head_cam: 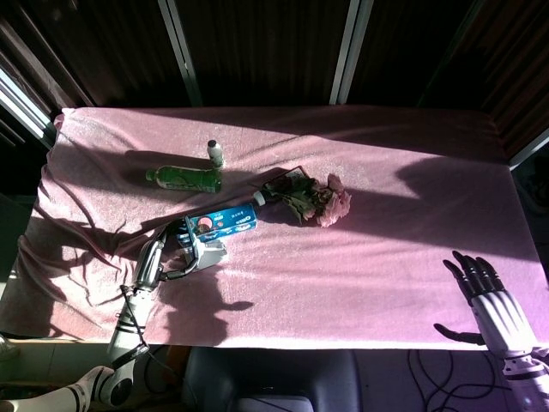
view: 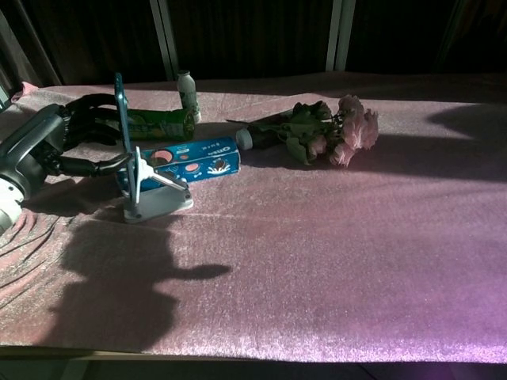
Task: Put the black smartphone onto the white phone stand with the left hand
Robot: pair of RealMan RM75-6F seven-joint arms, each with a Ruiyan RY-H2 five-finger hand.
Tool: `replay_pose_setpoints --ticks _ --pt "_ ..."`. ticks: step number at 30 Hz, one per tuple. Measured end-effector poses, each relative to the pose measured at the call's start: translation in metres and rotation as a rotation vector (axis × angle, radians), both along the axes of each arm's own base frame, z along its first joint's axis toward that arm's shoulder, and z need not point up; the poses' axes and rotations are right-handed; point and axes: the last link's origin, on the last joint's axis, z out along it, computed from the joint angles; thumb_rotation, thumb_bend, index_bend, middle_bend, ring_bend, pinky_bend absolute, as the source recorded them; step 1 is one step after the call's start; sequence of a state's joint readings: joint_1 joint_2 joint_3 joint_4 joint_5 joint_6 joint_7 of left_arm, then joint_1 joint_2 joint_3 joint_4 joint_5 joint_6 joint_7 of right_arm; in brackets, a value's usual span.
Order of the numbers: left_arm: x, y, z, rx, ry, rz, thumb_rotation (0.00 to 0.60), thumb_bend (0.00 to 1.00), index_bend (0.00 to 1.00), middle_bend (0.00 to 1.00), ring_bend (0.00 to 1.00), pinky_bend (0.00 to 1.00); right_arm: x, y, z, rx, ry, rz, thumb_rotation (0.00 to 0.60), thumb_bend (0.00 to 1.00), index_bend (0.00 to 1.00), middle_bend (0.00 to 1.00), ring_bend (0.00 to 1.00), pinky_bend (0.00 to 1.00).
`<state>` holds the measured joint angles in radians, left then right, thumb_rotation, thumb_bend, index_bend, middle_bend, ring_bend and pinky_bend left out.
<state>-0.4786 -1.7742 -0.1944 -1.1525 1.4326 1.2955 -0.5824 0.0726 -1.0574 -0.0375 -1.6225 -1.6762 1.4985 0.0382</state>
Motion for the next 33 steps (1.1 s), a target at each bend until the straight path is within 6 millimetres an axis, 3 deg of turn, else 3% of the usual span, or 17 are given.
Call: replay_pose_setpoints --ticks 33 --pt "-0.03 0.007 -0.02 -0.026 -0.014 -0.045 0.6 0.55 0.79 1.0 0.7 0.25 -0.002 0.002 0.004 -0.007 -0.005 -0.008 0.6 0.18 0.0 0.0 0.0 0.0"
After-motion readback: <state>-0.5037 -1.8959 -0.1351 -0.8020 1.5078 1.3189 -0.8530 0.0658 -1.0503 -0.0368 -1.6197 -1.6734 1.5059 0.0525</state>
